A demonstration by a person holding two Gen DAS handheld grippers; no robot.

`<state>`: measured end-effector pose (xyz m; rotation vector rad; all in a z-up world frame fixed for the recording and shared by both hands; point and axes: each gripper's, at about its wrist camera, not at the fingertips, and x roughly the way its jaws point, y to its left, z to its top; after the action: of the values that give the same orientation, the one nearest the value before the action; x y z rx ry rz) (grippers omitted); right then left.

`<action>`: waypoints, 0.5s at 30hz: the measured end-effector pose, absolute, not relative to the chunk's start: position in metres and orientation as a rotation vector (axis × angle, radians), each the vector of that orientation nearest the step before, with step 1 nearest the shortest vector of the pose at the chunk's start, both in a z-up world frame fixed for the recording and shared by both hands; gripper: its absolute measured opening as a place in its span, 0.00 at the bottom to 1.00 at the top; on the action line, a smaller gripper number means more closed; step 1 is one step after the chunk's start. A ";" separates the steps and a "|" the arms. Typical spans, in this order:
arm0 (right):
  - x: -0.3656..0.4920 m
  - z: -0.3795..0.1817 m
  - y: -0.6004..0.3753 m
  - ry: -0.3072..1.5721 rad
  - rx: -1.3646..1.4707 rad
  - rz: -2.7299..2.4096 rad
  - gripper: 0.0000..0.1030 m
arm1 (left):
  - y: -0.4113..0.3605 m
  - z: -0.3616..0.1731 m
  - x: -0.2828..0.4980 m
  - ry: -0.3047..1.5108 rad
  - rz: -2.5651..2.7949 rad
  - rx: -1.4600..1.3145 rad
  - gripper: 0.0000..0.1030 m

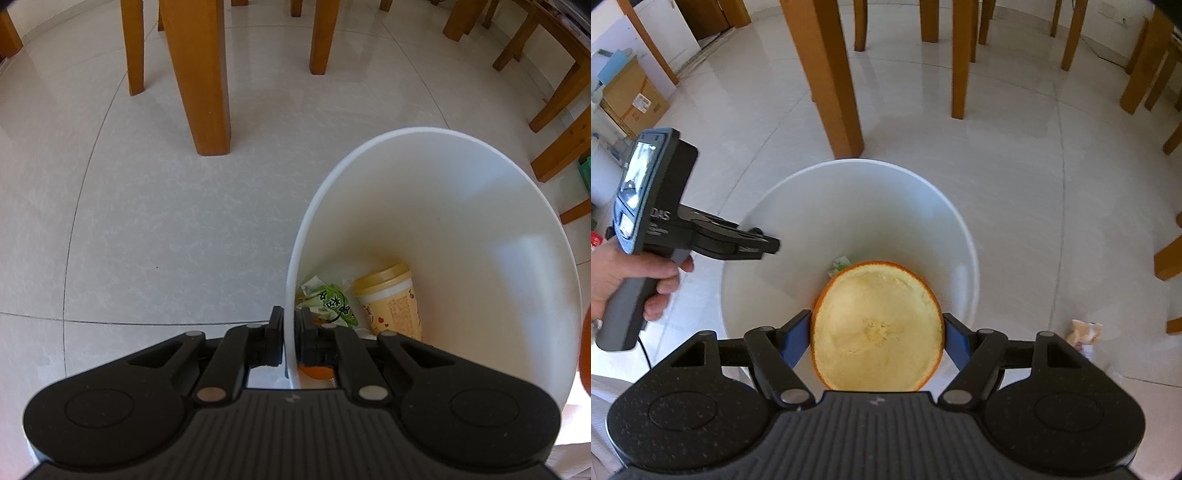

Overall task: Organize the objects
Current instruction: 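Carry the second orange peel over the bin and lower it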

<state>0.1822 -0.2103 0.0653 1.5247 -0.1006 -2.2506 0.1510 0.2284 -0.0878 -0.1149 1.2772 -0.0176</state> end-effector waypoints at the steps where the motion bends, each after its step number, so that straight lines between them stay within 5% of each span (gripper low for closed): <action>1: 0.182 0.065 -0.211 -0.122 1.513 -2.243 0.81 | 0.228 -0.088 0.151 1.277 -0.017 -0.114 0.06; 4: 0.182 0.069 -0.210 -0.149 1.481 -2.256 0.98 | 0.226 -0.088 0.151 1.275 -0.016 -0.108 0.06; 15: 0.181 0.071 -0.189 -0.073 1.437 -2.259 0.98 | 0.226 -0.086 0.151 1.274 -0.023 -0.112 0.06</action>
<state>0.1809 -0.1890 0.0714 1.4373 -0.0728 -2.2591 0.1514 0.2263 -0.0858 -0.1121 1.2744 -0.0229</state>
